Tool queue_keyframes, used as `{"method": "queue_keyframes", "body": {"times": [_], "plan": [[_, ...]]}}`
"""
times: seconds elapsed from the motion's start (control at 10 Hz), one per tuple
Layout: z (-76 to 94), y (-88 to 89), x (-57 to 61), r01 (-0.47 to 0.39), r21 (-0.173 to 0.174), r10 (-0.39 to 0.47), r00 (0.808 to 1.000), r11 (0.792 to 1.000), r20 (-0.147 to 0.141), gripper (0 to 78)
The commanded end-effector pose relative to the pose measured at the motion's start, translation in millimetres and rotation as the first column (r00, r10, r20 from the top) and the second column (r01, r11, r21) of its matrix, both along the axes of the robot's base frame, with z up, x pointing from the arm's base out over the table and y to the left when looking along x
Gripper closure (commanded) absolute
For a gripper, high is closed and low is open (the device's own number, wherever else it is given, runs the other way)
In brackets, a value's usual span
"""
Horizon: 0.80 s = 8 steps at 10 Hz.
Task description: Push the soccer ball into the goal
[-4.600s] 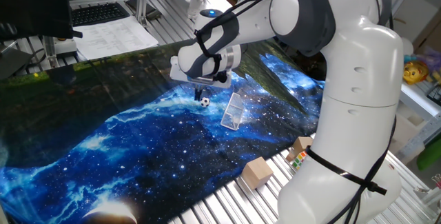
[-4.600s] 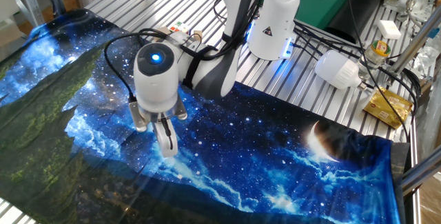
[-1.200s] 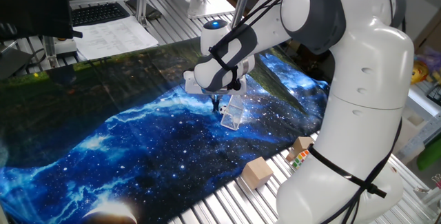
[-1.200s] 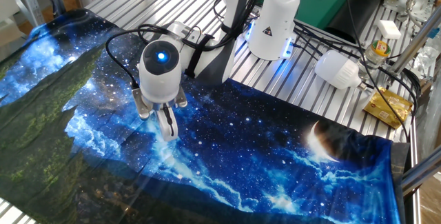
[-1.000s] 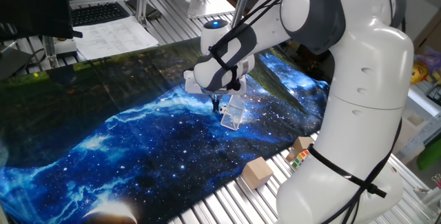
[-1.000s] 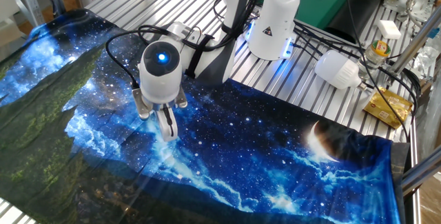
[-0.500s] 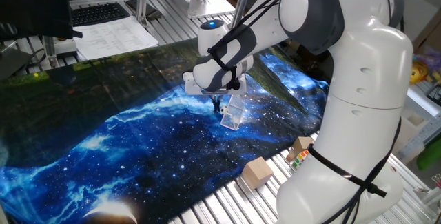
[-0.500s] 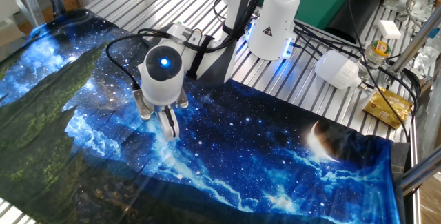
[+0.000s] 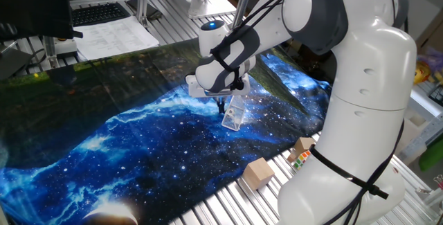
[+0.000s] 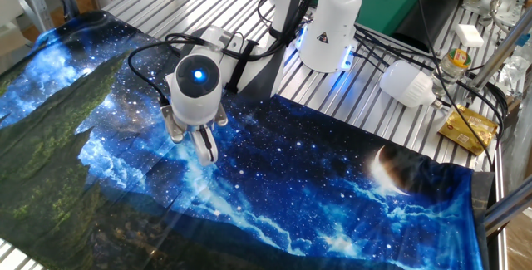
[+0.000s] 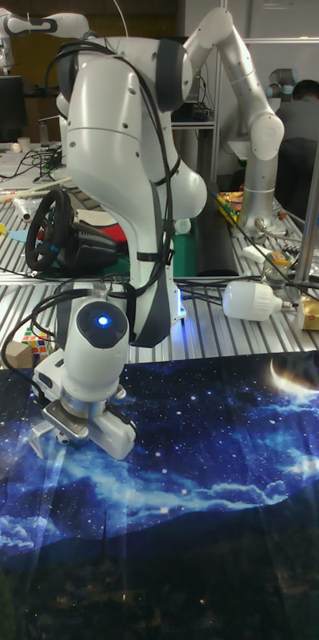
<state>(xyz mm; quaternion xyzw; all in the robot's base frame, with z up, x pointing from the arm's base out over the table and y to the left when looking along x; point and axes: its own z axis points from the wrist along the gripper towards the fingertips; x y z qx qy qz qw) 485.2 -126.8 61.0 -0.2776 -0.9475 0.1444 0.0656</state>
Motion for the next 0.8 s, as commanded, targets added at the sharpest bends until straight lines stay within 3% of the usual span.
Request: {"method": "queue_keyframes", "body": {"times": [0.1, 0.6, 0.7, 0.8], "plan": [[0.8, -0.6, 0.3, -0.010, -0.019, 0.010, 1.000, 1.000, -0.011, 77.6], [3.8, -1.3, -0.6, -0.054, 0.010, 0.054, 0.998, 0.999, -0.012, 77.6], [9.8, -1.0, -0.2, -0.061, 0.042, 0.062, 0.998, 0.997, -0.014, 77.6], [12.0, 1.2, 0.2, -0.070, 0.045, 0.071, 0.997, 0.997, -0.004, 77.6]]}}
